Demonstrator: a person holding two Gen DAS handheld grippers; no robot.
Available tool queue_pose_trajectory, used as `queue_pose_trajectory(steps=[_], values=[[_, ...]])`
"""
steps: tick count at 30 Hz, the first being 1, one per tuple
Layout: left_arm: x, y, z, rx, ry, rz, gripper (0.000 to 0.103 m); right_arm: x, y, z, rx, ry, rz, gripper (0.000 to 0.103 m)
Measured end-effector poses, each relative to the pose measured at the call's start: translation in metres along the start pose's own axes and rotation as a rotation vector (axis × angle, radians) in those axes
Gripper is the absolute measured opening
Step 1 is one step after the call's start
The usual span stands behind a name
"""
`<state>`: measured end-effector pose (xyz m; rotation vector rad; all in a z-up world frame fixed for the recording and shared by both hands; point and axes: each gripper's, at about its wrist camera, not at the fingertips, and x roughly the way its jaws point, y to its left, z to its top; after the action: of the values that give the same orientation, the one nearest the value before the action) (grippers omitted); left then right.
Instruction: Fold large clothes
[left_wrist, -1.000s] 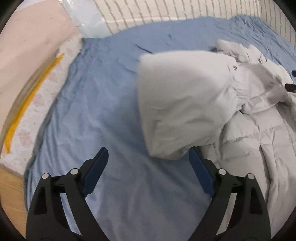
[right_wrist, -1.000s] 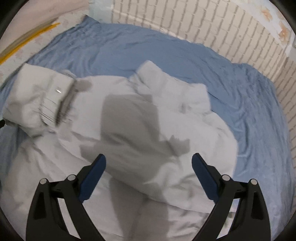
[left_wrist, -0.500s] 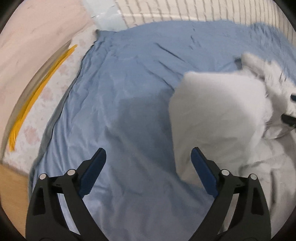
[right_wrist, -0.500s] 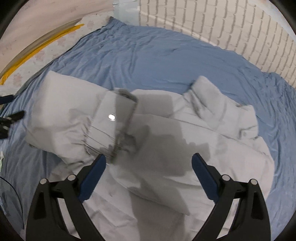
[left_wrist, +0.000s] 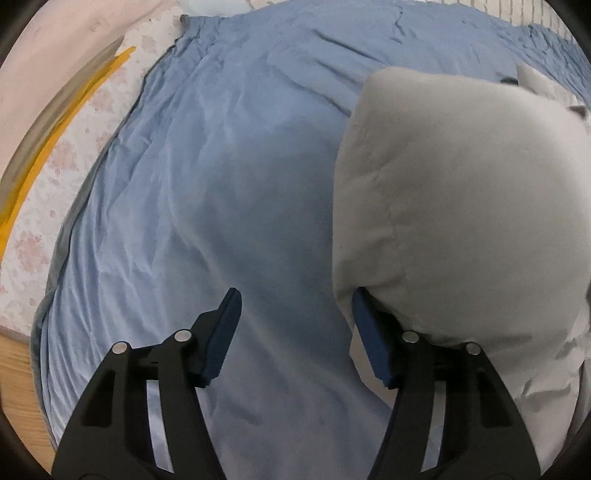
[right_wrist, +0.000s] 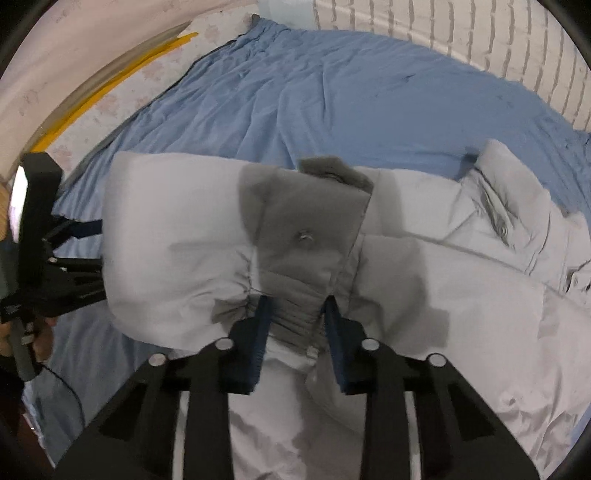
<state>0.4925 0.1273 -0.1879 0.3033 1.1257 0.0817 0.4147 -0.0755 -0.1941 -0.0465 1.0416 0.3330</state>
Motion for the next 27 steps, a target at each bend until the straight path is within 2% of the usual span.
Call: queue_pose_trajectory(steps=[2, 5, 8, 11, 17, 22, 27], values=[[-0.010, 0.003, 0.004, -0.011, -0.032, 0.018, 0.067, -0.006, 0.001, 0.002, 0.001, -0.017, 0.005, 0.011], [-0.028, 0.008, 0.009, -0.023, -0.076, 0.025, 0.080, -0.022, -0.004, 0.004, 0.018, -0.045, 0.008, 0.009], [-0.052, 0.011, 0.009, -0.008, -0.116, 0.036, 0.083, -0.041, -0.013, 0.006, 0.043, -0.071, 0.019, 0.008], [-0.071, 0.017, 0.006, 0.000, -0.147, 0.042, 0.085, -0.063, -0.021, 0.008, 0.050, -0.105, -0.021, 0.008], [-0.084, 0.000, 0.011, 0.017, -0.153, 0.009, 0.086, -0.095, -0.074, -0.008, 0.119, -0.107, -0.159, 0.007], [-0.079, -0.031, 0.017, 0.044, -0.132, -0.036, 0.086, -0.115, -0.143, -0.049, 0.214, -0.088, -0.303, 0.007], [-0.087, -0.070, 0.024, 0.089, -0.153, -0.095, 0.086, -0.146, -0.209, -0.084, 0.304, -0.088, -0.422, 0.007]])
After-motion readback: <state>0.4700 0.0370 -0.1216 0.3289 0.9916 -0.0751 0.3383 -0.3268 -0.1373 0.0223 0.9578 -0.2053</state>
